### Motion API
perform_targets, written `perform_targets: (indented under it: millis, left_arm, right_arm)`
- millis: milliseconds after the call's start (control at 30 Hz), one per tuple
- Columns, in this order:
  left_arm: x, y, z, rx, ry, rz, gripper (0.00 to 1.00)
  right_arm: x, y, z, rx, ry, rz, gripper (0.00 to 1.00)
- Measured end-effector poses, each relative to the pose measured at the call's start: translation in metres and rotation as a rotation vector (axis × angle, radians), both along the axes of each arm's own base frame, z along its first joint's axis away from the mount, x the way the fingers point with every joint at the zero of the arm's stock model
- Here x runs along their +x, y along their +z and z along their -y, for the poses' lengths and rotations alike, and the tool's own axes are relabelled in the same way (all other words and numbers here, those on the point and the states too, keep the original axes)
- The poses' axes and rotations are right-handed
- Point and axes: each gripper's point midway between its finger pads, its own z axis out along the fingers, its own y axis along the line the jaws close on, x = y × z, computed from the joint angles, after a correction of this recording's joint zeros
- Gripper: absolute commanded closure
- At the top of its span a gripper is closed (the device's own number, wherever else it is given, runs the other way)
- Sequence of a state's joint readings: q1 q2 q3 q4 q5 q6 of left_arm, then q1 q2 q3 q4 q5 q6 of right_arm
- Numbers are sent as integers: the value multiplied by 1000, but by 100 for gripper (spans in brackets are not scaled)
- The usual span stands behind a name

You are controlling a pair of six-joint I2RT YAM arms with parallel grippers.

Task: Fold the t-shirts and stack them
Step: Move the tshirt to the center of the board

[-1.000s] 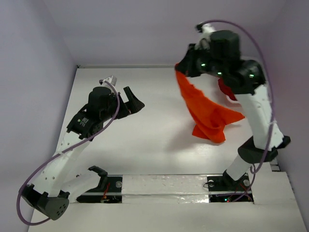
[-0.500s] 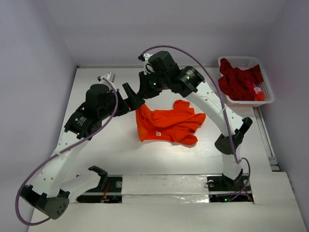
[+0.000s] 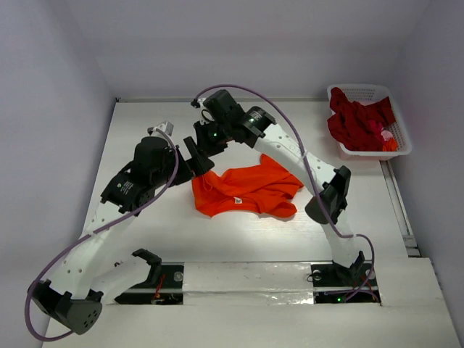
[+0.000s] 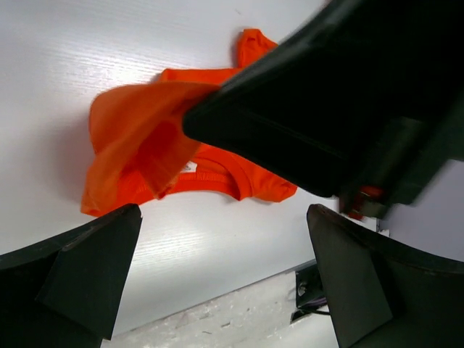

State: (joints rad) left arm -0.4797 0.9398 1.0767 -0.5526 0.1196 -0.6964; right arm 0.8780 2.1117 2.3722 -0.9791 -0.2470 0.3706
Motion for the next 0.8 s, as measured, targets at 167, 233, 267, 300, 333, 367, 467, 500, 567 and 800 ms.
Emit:
perform_targets:
  millis: [167,233,267,300,333,367,467,500,567,800]
  left_arm:
    - [-3,-1,-5,6,24,-2,1]
    - [-4,1,-9,7,43,8,1]
    - [-5,0,-11,8,52,12,1]
    - [-6,-2,-14,13,61,12,1]
    - [-7,-7,-16,21,69,8,1]
    - [-8,-11,-18,28,74,2,1]
    - [-10,-39,-25,71,101,-43,1]
    - [-11,-47,-27,84,109,-60,1]
    - [-13,-62,-30,105,121,-92,1]
    - [-12,-68,-31,102,138,-105,1]
  right_arm:
    - [6,-45,-13,-39,10,-78,100]
    - [7,-63,-15,-50,11,-121,100]
    - [8,-71,-16,-54,11,-141,100]
    - [11,-78,-17,-59,5,-159,100]
    - [14,-85,-16,-64,-1,-172,100]
    - [17,-89,-15,-68,-8,-182,100]
    - [27,-92,-14,-58,-17,-192,100]
    - [29,-90,-14,-51,-16,-190,100]
    - [35,-84,-13,-33,-17,-182,100]
    - [32,-87,-17,-22,45,-183,68]
